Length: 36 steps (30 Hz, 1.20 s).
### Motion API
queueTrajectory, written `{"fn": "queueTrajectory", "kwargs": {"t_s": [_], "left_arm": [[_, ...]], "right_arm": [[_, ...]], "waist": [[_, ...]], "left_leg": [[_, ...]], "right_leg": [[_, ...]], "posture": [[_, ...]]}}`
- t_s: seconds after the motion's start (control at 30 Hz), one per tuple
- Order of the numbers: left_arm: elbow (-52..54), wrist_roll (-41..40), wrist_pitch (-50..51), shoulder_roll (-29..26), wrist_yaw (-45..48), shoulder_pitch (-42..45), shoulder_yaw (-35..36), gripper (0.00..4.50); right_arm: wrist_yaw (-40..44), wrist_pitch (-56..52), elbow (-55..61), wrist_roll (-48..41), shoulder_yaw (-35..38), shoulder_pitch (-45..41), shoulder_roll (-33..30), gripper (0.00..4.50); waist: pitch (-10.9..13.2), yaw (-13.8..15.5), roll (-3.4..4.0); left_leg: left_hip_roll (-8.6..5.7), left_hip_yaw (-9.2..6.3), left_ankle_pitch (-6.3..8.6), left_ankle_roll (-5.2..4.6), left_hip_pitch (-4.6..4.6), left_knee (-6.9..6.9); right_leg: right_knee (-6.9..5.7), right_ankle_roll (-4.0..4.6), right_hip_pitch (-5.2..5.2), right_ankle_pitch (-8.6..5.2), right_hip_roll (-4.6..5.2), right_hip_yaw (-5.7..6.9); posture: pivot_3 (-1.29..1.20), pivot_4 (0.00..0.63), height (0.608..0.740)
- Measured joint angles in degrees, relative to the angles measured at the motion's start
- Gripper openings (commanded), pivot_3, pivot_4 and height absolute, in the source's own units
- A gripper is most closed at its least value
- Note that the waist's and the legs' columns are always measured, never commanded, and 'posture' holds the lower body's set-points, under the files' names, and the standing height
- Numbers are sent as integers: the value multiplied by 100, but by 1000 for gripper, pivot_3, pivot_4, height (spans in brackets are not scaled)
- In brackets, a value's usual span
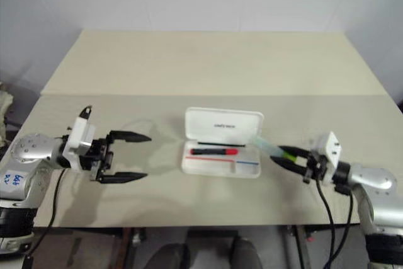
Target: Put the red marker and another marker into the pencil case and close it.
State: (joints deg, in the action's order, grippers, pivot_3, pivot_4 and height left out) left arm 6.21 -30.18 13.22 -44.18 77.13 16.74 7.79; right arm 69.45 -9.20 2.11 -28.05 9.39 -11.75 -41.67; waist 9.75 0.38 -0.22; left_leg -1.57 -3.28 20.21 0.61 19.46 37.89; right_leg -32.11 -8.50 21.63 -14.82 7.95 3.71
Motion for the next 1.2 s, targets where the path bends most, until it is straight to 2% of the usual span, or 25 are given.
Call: {"fn": "queueTrajectory", "kwargs": {"t_s": [0.3, 0.6, 0.83, 1.17, 1.2], "left_arm": [[9, 35, -85, -52, -83, -66, 9, 4500], [261, 86, -152, -50, -278, -348, 9, 4500], [465, 85, -151, -49, -445, -436, 9, 4500], [564, 84, -118, -12, -621, -448, -14, 4500], [564, 84, -116, -11, -628, -425, -19, 4500]], "right_arm": [[-39, -1035, 813, -169, -1286, -1041, 507, 1127], [-139, -1166, 820, 359, -2077, -1196, 702, 1127], [-41, -919, 203, 814, -2259, -1265, 690, 1127], [10, -768, -96, 1101, -2327, -1475, 860, 1127], [18, -810, -98, 1090, -2348, -1512, 895, 1866]], "waist": [[2, 43, 4], [2, 76, 4], [2, 71, 3], [2, 11, 3], [2, 4, 3]], "left_leg": [[-1, -2, 32, -7, 9, 8], [-1, 8, 37, -10, 26, 12], [22, 71, 37, -9, 24, 15], [31, 74, 38, -5, 25, 16], [31, 74, 38, -5, 25, 16]], "right_leg": [[1, 1, 13, -1, -5, 17], [-2, 1, 33, -1, -7, 19], [-2, 3, 37, -1, -28, 19], [-3, 6, 42, -2, -35, 19], [-4, 6, 43, -2, -35, 19]], "posture": [[0, 150, 740], [0, 150, 740], [0, 150, 740], [0, 150, 740], [0, 150, 740]]}}
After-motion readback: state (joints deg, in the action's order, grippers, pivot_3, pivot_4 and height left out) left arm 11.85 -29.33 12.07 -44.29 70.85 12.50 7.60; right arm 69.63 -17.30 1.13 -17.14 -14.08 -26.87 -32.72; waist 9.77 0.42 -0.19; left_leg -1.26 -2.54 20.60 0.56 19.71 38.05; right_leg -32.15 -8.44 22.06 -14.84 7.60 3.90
